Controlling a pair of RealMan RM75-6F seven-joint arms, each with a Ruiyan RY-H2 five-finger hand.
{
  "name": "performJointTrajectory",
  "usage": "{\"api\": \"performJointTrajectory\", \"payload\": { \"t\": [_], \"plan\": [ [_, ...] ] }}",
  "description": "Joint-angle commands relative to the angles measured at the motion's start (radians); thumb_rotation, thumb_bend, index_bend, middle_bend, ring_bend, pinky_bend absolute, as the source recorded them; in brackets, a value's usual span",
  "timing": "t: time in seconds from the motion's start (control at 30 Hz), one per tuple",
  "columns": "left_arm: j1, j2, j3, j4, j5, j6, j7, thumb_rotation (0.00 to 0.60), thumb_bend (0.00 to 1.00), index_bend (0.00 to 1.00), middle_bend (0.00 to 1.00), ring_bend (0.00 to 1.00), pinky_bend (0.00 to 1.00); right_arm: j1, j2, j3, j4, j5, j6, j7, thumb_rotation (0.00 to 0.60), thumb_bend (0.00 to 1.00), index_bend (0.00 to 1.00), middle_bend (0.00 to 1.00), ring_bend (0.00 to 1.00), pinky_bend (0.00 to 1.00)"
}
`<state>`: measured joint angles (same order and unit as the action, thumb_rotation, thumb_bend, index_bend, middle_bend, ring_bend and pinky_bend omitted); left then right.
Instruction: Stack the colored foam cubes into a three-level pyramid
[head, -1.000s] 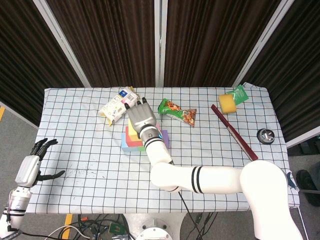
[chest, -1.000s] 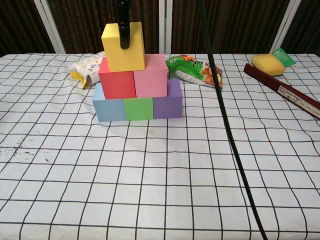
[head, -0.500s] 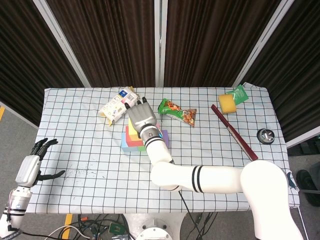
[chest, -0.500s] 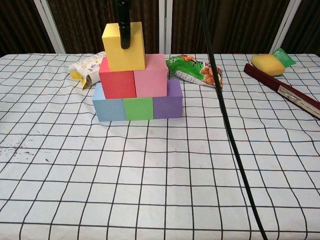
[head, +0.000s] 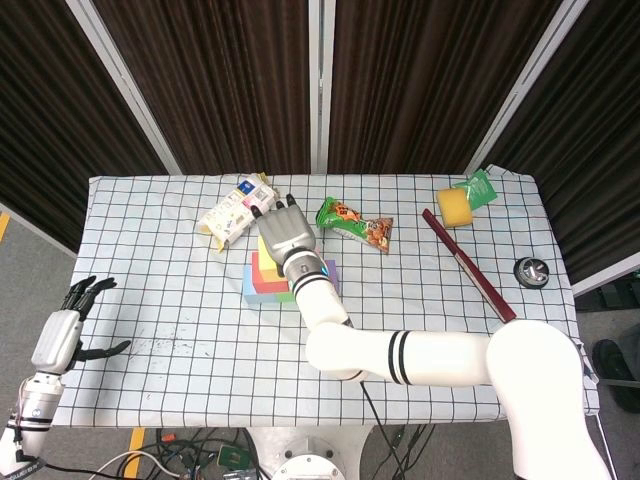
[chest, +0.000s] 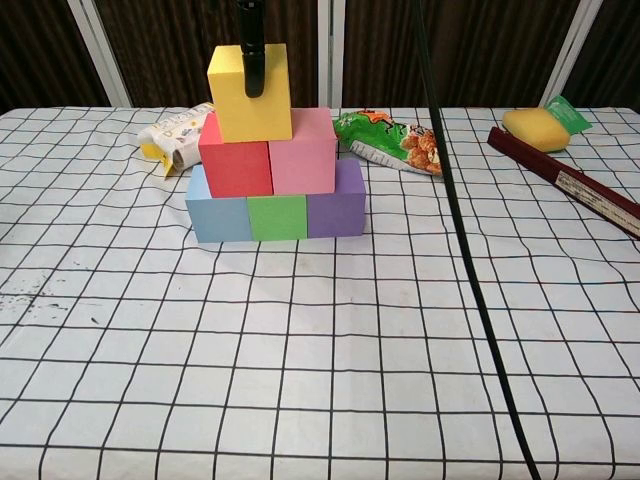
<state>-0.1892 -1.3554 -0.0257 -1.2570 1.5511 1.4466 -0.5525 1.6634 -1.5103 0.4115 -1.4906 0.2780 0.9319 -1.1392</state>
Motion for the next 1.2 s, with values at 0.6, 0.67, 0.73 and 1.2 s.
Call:
{"api": "performJointTrajectory", "payload": {
  "t": [0.6,0.67,0.73,1.2],
  "plan": [
    [-0.002,0.001,0.001,-0.005,0.003,0.000,0.005,0.600,0.00,0.11,0.16,0.03,0.01,-0.004,0.035,-0.013,-0.031,0.006,-0.026,0.024,0.600,0.00,0.00,0.21,0.02,0.00],
    [-0.002,0.001,0.000,-0.007,0.002,0.001,0.006,0.600,0.00,0.11,0.16,0.03,0.01,-0.005,0.034,-0.015,-0.032,0.006,-0.030,0.030,0.600,0.00,0.00,0.22,0.02,0.00],
    [-0.003,0.001,-0.001,-0.008,0.002,0.001,0.007,0.600,0.00,0.11,0.16,0.03,0.01,-0.004,0.031,-0.020,-0.029,0.000,-0.030,0.033,0.600,0.00,0.00,0.24,0.02,0.00],
    [-0.004,0.004,0.000,-0.009,0.002,-0.001,0.006,0.600,0.00,0.11,0.16,0.03,0.01,0.002,0.016,-0.027,-0.012,-0.040,-0.007,0.064,0.600,0.02,0.00,0.42,0.02,0.00]
  ]
}}
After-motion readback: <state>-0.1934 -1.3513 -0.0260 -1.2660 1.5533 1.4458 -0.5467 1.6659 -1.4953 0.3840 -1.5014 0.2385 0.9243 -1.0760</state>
